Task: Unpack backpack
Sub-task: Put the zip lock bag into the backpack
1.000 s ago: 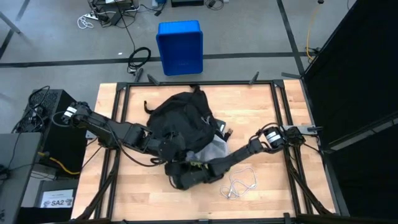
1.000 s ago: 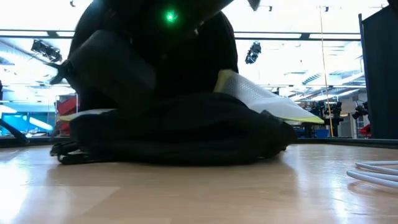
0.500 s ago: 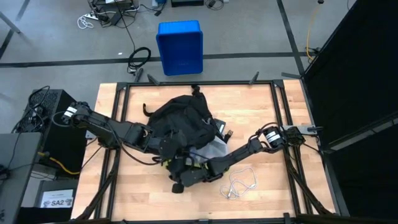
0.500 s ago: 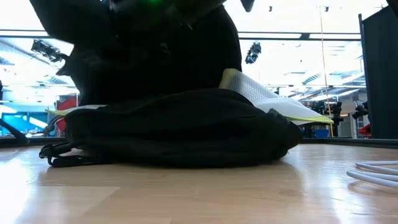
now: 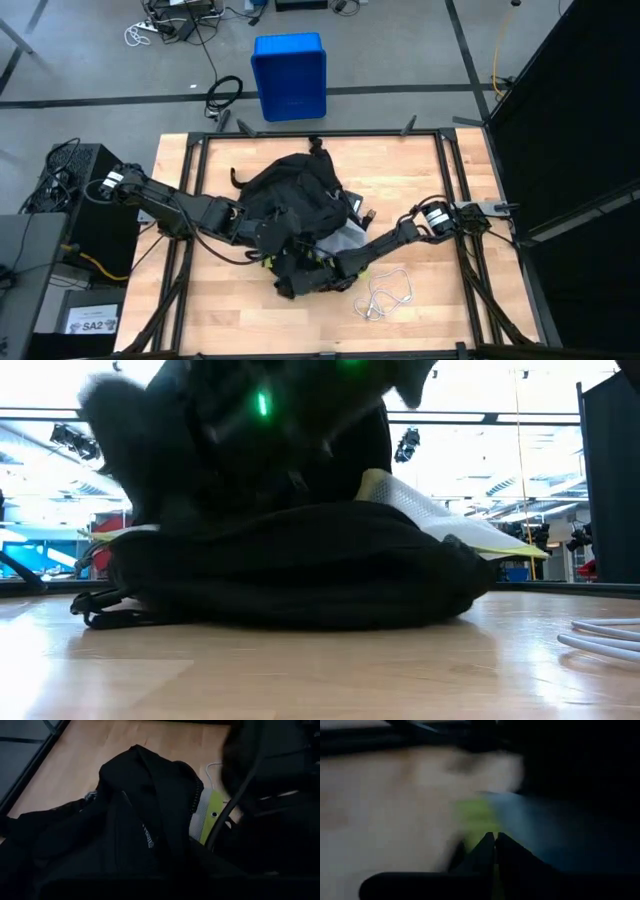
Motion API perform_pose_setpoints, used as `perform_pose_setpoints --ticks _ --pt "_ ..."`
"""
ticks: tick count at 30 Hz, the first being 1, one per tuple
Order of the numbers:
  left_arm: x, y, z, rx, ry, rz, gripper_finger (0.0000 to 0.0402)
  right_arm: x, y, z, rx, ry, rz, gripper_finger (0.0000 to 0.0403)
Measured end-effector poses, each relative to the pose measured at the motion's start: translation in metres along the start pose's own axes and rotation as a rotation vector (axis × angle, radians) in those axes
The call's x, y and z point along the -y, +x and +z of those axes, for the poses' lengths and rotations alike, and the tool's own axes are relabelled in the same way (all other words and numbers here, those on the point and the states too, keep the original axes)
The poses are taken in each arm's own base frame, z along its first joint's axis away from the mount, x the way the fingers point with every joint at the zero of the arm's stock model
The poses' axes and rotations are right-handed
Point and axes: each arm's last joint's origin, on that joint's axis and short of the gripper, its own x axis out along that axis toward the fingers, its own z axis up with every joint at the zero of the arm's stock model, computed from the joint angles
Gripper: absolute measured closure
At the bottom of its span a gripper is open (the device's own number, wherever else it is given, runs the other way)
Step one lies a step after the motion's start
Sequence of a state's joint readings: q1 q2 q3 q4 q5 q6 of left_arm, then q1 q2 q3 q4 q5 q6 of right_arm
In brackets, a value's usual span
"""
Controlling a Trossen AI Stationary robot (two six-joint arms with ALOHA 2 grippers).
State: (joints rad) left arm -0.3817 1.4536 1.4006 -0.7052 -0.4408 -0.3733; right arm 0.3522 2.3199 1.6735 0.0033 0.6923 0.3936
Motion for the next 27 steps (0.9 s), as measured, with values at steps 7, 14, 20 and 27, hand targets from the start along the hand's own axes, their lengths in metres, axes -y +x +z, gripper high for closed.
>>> perform_pose_setpoints --ticks 7,14,20,27 --pt "0.0 0.0 0.0 -0.009 -0.001 -0.016 0.0396 0.039 0.023 -0.009 -0.085 0.03 -0.169 0.0403" --pt "0.0 0.0 -0.001 -0.021 -0.017 -0.027 0.0396 0.048 0.024 -0.007 -0.022 -0.008 -0.35 0.0403" --pt "-0.002 0.0 -0.008 -0.088 -0.018 -0.009 0.0396 0.047 0.018 -0.012 -0.006 -0.079 -0.463 0.0403" --pt "-0.004 -0.002 -0.017 -0.203 -0.048 -0.033 0.0396 0.06 0.009 -0.017 -0.032 -0.106 -0.596 0.0403"
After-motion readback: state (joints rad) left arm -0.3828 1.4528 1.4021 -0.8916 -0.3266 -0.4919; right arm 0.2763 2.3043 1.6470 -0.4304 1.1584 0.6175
